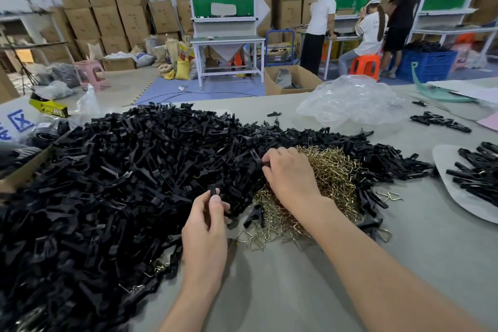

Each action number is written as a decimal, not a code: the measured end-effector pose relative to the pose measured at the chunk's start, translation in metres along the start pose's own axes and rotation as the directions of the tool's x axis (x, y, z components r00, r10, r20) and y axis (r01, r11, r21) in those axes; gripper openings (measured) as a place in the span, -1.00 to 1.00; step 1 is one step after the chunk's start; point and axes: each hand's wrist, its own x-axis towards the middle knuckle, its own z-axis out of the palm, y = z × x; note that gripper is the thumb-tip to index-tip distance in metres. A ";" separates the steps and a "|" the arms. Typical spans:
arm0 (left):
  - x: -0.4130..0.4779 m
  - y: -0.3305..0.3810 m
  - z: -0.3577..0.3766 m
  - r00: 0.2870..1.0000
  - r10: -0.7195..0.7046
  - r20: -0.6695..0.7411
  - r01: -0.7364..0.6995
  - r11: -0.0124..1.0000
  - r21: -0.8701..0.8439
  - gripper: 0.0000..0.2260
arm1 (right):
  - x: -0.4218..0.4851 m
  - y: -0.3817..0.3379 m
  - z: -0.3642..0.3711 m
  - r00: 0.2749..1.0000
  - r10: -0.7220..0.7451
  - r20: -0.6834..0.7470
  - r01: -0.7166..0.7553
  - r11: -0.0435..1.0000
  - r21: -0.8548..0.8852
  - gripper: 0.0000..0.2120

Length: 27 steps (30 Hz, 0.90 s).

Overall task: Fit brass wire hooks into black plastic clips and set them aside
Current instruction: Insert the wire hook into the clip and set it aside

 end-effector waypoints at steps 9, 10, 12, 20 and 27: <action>-0.021 0.018 0.005 0.967 0.009 0.256 0.062 0.962 -0.266 -0.75 | -0.090 -0.006 -0.029 0.914 0.354 0.199 -0.309 0.286 0.907 -0.90; -0.023 0.018 0.007 0.954 -0.011 0.299 0.103 0.951 -0.292 -0.75 | -0.097 -0.004 -0.027 0.911 0.355 0.210 -0.305 0.237 0.922 -0.92; -0.025 0.021 0.009 0.924 -0.077 0.374 0.226 0.901 -0.371 -0.77 | -0.106 -0.001 -0.025 0.909 0.351 0.226 -0.289 0.136 0.948 -0.90; -0.022 0.026 0.011 0.829 -0.205 0.520 0.511 0.656 -0.556 -0.71 | -0.110 0.014 -0.021 0.891 0.290 0.349 -0.341 -0.081 0.937 -0.70; -0.020 0.026 0.011 0.838 -0.226 0.497 0.513 0.639 -0.573 -0.69 | -0.110 0.017 -0.018 0.908 0.274 0.315 -0.334 0.022 0.942 -0.70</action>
